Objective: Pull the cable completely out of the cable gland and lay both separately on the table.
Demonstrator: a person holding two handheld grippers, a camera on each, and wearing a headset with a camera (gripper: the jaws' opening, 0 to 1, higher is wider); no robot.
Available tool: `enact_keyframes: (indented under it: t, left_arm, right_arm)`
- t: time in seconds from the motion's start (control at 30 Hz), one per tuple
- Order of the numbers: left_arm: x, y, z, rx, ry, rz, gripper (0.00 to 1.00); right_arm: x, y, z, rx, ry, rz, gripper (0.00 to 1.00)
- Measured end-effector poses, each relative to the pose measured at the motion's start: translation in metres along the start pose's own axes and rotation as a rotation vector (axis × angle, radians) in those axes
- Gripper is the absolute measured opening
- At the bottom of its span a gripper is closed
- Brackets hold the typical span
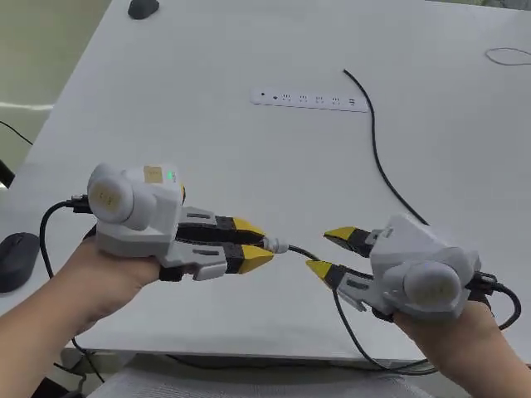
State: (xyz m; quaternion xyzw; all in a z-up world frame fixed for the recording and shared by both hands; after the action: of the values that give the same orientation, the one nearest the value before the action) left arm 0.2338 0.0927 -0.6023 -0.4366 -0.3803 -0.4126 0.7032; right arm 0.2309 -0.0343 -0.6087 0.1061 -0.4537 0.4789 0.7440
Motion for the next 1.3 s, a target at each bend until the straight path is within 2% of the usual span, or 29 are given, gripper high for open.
enact_keyframes:
  t: [0.07,0.17,0.4,0.63,1.1,1.3]
  left_arm:
    - [0.000,0.000,0.000,0.001,0.001,-0.003,0.15]
    - [0.000,-0.001,-0.001,0.000,0.001,-0.002,0.15]
    - [0.000,0.000,0.000,0.001,-0.001,-0.003,0.15]
    - [-0.001,-0.001,0.000,0.003,-0.001,-0.002,0.15]
    - [0.001,-0.002,0.001,0.001,-0.015,-0.003,0.15]
    - [0.002,-0.003,0.002,0.004,-0.024,-0.009,0.15]
  right_arm:
    - [0.006,0.005,-0.003,0.018,-0.005,0.025,0.19]
    - [0.010,0.008,-0.007,0.018,-0.007,0.067,0.16]
    - [0.013,0.013,-0.013,0.033,-0.022,0.095,0.07]
    - [0.011,0.017,-0.013,0.043,-0.035,0.098,0.01]
    - [0.002,0.011,-0.012,0.016,-0.026,-0.022,0.00]
    - [-0.003,0.005,-0.011,0.000,-0.027,-0.109,0.01]
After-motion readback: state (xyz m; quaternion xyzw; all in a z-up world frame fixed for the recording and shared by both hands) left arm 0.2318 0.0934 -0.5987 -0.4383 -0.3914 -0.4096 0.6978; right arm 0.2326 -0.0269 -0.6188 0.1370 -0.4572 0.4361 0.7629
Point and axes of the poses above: the centre of the closed fingertips' face, and the gripper's own axes: z roughly backward along the fingers, y roughly to its left, x roughly out of its top, the point moved 6 cm from there along z, roughly backward along the fingers, and after that the axes turned 5 degrees about -x, right-handed, at the moved point
